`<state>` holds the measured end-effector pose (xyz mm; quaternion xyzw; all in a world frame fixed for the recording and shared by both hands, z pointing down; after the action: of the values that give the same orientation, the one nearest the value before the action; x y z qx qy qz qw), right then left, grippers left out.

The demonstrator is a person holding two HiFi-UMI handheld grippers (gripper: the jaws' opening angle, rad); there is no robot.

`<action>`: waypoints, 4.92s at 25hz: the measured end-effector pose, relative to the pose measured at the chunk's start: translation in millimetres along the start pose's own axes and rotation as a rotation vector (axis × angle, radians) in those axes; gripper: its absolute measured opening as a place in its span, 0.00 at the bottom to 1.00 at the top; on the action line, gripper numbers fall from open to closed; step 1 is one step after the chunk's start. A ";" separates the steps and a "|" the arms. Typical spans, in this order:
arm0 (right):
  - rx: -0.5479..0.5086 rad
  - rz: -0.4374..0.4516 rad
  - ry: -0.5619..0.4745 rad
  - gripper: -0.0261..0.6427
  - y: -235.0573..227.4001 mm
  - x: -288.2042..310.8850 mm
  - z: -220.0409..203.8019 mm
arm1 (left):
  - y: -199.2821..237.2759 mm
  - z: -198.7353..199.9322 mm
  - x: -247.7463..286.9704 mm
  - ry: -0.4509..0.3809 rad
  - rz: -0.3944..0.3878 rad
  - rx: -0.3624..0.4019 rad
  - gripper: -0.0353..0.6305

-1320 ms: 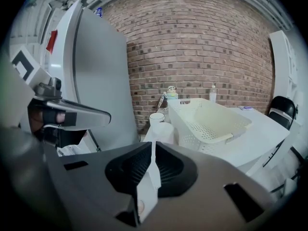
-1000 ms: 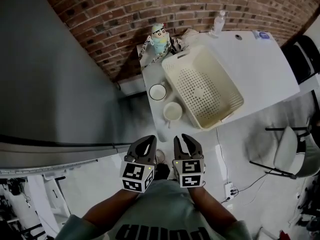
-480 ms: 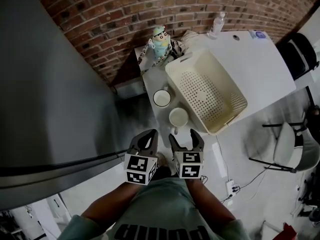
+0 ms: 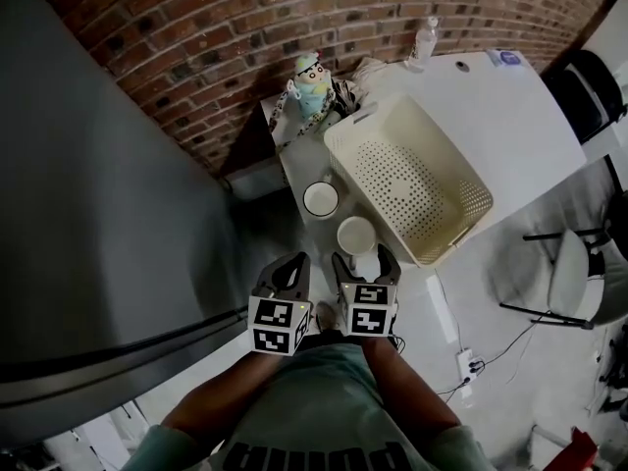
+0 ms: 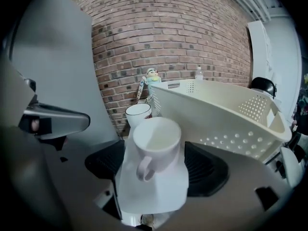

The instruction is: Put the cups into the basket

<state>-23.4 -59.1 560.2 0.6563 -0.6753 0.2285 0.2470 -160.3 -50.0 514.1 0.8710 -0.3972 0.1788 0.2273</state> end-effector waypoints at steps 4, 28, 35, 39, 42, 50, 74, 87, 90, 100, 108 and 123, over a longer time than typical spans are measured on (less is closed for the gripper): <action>-0.003 -0.014 -0.013 0.61 1.5 12.4 0.3 | 6.2 2.3 4.4 0.013 -0.009 0.004 0.05; -0.100 -0.003 -0.012 0.63 5.3 53.8 -0.8 | 15.4 10.1 33.6 0.015 -0.027 0.009 0.05; -0.106 0.048 -0.021 0.63 3.0 30.3 5.2 | 11.1 20.6 27.4 -0.007 -0.012 0.004 0.05; -0.105 0.103 -0.058 0.63 5.1 3.1 20.9 | 7.2 27.6 22.4 -0.026 -0.003 -0.002 0.05; -0.101 0.154 -0.103 0.63 5.8 -23.0 37.0 | 2.9 34.4 18.7 -0.050 0.008 -0.011 0.05; -0.061 0.190 -0.213 0.63 -22.2 -72.4 93.0 | -16.5 66.2 16.5 -0.124 0.016 -0.025 0.05; -0.172 0.132 -0.141 0.63 -143.5 87.0 177.1 | -39.0 156.1 121.7 -0.142 0.116 -0.057 0.05; -0.202 0.106 0.002 0.63 -156.6 188.7 158.1 | -27.1 149.1 150.5 -0.076 0.226 -0.143 0.05; -0.227 0.103 0.014 0.63 -153.8 200.1 150.5 | -26.8 146.6 149.9 -0.075 0.239 -0.150 0.05; -0.237 0.089 0.046 0.63 -153.9 214.0 134.9 | -29.6 144.1 139.8 -0.089 0.258 -0.162 0.05; -0.238 0.092 0.092 0.63 -160.3 210.6 129.6 | -34.5 143.1 132.9 -0.107 0.234 -0.155 0.05; -0.170 0.122 -0.079 0.64 -167.3 111.0 163.6 | -46.0 142.6 112.7 -0.153 0.178 -0.111 0.05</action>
<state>136.4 -254.3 501.4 0.5991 -0.7401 0.1588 0.2609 -36.2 -168.8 439.1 0.8294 -0.4984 0.1092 0.2277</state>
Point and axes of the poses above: the fingertips, and each gripper's own axes: x forward along the fingers, y to its left, z out of its top, the point moved 5 cm from there along -x, backward along the fingers, and after that the axes turned 12 degrees about -z, right-handed, at the moved point
